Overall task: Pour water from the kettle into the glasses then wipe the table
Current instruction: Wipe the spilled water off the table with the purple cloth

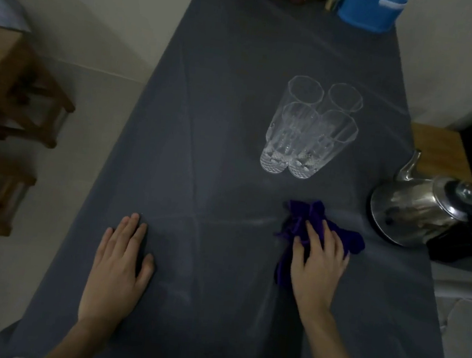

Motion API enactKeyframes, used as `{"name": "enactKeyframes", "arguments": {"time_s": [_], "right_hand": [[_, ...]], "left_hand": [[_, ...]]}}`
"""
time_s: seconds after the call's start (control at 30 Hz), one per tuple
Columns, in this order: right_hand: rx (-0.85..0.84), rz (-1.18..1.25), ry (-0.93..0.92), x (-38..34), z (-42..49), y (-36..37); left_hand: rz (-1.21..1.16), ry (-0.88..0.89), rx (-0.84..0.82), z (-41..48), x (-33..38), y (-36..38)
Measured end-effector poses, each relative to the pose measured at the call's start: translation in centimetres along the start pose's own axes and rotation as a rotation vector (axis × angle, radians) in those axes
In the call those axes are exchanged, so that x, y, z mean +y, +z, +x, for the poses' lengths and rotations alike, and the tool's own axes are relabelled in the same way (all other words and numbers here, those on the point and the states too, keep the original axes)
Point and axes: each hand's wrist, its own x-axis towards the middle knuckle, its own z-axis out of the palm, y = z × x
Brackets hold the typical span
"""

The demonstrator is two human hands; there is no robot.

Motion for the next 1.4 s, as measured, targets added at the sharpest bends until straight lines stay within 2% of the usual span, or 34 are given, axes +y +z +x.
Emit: {"name": "enactKeyframes", "arguments": {"time_s": [0.13, 0.33, 0.4, 0.57, 0.63, 0.7, 0.87, 0.97, 1.2, 1.4], "right_hand": [[-0.047, -0.007, -0.145, -3.7, 0.5, 1.1], [-0.223, 0.056, -0.526, -11.0, 0.3, 3.2], [-0.263, 0.062, -0.625, -12.2, 0.2, 3.7], [-0.450, 0.060, -1.159, -16.0, 2.8, 5.2], [-0.487, 0.026, -1.289, -17.1, 5.2, 5.8], [-0.483, 0.012, -1.259, -17.8, 7.4, 6.4], [-0.373, 0.057, -0.898, -20.0, 9.3, 7.2], [-0.341, 0.077, -0.827, -20.5, 8.5, 7.5], [-0.308, 0.069, -0.772, -21.0, 7.0, 7.4], [-0.408, 0.090, -0.943, -19.6, 2.5, 6.1]], "left_hand": [[-0.007, -0.002, -0.004, 0.0, 0.0, 0.1], [0.003, -0.035, -0.006, 0.1, -0.7, 0.0], [0.027, 0.004, -0.036, 0.2, -0.1, 0.2], [0.025, -0.059, -0.054, -0.1, -0.2, 0.0], [0.020, -0.137, -0.036, 0.0, -0.5, -0.1], [0.029, -0.190, -0.018, -0.1, -0.7, -0.2], [0.016, -0.216, -0.018, 0.0, -0.5, -0.1], [-0.006, -0.223, -0.019, 0.0, -0.5, -0.2], [-0.001, -0.218, -0.012, 0.0, -0.4, -0.4], [-0.156, -0.211, 0.037, -0.2, -0.9, -0.4]]}}
